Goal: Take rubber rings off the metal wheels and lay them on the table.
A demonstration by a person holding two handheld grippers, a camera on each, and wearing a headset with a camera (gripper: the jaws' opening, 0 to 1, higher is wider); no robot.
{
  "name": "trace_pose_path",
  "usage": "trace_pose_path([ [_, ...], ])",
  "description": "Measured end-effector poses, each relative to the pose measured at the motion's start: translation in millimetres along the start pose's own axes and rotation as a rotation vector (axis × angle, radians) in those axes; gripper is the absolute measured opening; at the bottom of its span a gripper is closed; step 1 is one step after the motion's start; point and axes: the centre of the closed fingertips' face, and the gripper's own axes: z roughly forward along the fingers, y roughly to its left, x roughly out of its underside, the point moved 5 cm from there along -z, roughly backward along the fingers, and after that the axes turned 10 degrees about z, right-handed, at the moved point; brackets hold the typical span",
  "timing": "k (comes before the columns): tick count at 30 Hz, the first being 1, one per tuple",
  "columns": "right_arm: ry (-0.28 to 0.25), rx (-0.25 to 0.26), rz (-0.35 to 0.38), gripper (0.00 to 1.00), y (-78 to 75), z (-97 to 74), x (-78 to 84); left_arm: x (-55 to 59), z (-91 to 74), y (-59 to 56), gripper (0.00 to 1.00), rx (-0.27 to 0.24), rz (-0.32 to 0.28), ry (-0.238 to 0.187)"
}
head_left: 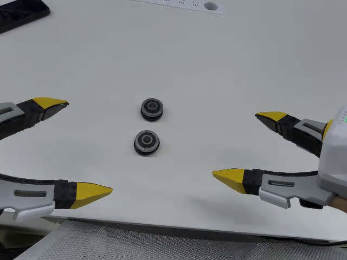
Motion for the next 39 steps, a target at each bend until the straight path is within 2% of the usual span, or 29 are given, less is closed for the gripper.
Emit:
trace_pose_path([
  [6, -0.002, 0.007, 0.008, 0.77, -2.7, 0.8, 0.7, 0.1, 1.3, 1.5, 0.93, -0.001, -0.002, -0.001],
  [13, -0.015, 0.014, 0.055, 0.76, -5.1, -0.5, 1.1, 2.6, 2.0, 1.1, 0.92, -0.006, -0.001, 0.003],
  [24, -0.016, -0.003, 0.104, 0.73, 0.8, 6.3, 6.1, 3.9, 10.3, 9.2, 0.84, -0.033, 0.031, 0.03],
  [26, -0.014, -0.01, 0.104, 0.73, 2.9, 7.2, 6.7, 1.4, 12.7, 9.6, 0.82, -0.032, 0.037, 0.023],
  [31, -0.015, -0.019, 0.116, 0.72, 5.6, 7.9, 8.5, -6.3, 19.7, 8.7, 0.69, -0.05, 0.051, -0.014],
  [33, -0.019, -0.02, 0.127, 0.71, 5.3, 8.4, 9.9, -8.4, 23.5, 8.1, 0.67, -0.047, 0.047, -0.027],
  [39, -0.019, -0.02, 0.158, 0.7, 2.6, 9.2, 12.8, -13.1, 39.1, 8.9, 0.61, -0.013, 0.066, -0.039],
])
